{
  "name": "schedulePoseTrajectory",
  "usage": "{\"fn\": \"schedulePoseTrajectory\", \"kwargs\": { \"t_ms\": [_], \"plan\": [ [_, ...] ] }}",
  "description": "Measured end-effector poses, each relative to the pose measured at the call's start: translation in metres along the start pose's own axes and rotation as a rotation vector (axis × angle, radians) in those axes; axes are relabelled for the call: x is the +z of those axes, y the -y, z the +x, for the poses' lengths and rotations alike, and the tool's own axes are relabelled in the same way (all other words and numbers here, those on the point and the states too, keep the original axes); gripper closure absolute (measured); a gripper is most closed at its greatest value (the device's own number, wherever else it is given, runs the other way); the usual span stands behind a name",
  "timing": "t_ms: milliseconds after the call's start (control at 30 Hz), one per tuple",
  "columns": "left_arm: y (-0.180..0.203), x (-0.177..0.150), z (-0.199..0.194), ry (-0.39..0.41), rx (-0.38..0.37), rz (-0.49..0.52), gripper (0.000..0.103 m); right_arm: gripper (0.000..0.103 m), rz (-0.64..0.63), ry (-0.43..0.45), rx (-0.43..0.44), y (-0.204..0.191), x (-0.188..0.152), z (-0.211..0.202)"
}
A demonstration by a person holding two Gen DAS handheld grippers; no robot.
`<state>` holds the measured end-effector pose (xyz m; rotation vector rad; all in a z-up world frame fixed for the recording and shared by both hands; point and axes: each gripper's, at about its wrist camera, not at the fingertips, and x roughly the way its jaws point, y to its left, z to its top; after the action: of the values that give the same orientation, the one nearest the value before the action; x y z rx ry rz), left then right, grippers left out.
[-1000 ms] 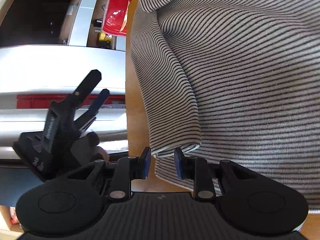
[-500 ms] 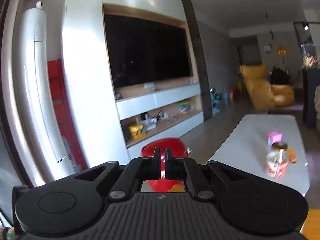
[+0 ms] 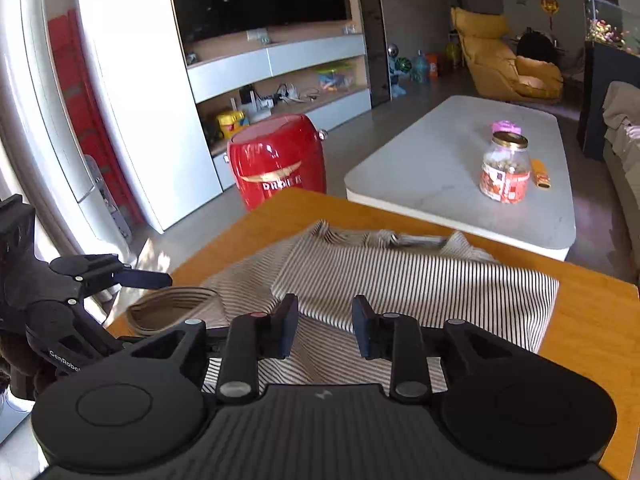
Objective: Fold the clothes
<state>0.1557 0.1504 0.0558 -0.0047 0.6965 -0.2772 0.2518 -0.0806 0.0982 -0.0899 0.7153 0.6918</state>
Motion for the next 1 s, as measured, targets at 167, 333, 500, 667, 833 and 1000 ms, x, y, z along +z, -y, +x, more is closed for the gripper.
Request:
{"fn": "schedulePoseTrajectory", "kwargs": {
  "t_ms": [167,333,500,667,833,1000],
  "plan": [
    [-0.004,-0.005,0.017,-0.022,0.039,-0.004,0.094,0.068,0.033,-0.010,0.018,-0.008,-0.008,-0.002],
    [-0.032,0.034,-0.025,0.158,0.051,-0.103,0.095,0.047,-0.057,0.031,0.029,-0.026,-0.009,-0.013],
    [-0.033,0.091,-0.053,0.299,0.096,-0.100,0.095,0.045,-0.030,0.047,0.028,-0.011,-0.021,-0.015],
    [-0.024,0.139,-0.053,0.386,0.101,-0.172,0.096,0.045,0.056,0.060,-0.008,0.023,-0.041,-0.014],
    [0.022,0.168,-0.005,0.326,-0.035,-0.167,0.095,0.045,0.127,0.083,-0.059,0.051,-0.059,-0.026],
    [0.072,0.173,0.047,0.205,-0.243,-0.186,0.085,0.045,0.214,0.105,-0.111,0.077,-0.072,-0.044]
  ]
}}
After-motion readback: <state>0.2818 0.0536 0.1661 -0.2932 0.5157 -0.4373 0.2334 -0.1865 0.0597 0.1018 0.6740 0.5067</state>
